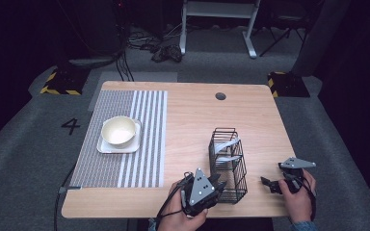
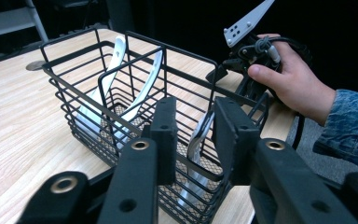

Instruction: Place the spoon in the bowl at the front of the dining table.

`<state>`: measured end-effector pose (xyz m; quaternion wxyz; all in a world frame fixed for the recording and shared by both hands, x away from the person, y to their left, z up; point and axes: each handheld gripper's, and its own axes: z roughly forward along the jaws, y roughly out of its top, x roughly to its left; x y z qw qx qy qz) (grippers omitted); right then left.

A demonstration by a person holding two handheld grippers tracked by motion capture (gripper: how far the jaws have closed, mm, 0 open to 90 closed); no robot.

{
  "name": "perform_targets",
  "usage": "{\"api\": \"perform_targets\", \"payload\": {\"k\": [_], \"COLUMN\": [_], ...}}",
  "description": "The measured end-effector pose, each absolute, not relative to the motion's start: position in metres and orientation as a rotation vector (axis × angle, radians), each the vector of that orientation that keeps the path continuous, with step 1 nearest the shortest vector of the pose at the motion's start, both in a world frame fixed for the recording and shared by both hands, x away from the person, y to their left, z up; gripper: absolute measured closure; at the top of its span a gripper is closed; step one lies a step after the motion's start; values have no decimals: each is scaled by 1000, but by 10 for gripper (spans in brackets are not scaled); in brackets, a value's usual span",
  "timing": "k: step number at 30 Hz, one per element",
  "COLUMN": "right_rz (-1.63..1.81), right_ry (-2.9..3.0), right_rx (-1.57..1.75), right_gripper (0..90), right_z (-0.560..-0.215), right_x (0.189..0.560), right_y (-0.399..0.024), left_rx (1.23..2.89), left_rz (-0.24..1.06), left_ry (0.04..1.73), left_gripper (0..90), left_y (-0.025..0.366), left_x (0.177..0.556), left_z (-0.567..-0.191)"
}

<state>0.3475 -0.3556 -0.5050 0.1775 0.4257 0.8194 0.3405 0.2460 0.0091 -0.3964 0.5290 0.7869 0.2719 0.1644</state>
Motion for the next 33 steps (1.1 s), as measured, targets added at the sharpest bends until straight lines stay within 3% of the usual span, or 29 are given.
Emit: {"api": "perform_targets", "payload": {"k": [11,16,33], "right_rz": [962,963,963], "right_ry": [2320,2318,2318], "right_rx": [1202,1202,1202], "right_gripper": [0,0,0], "right_z": [-505,-505,-505], "right_x": [348,348,348], "right_y": [-356,-356,-356], "left_rx": [1902,1909,1889], "left_rz": [375,385,440], "left_ry": [658,656,641], "left_gripper": [761,833,850], "left_y": [4,4,4], "left_x": [252,253,257], "left_z": [-405,-406,-399]}}
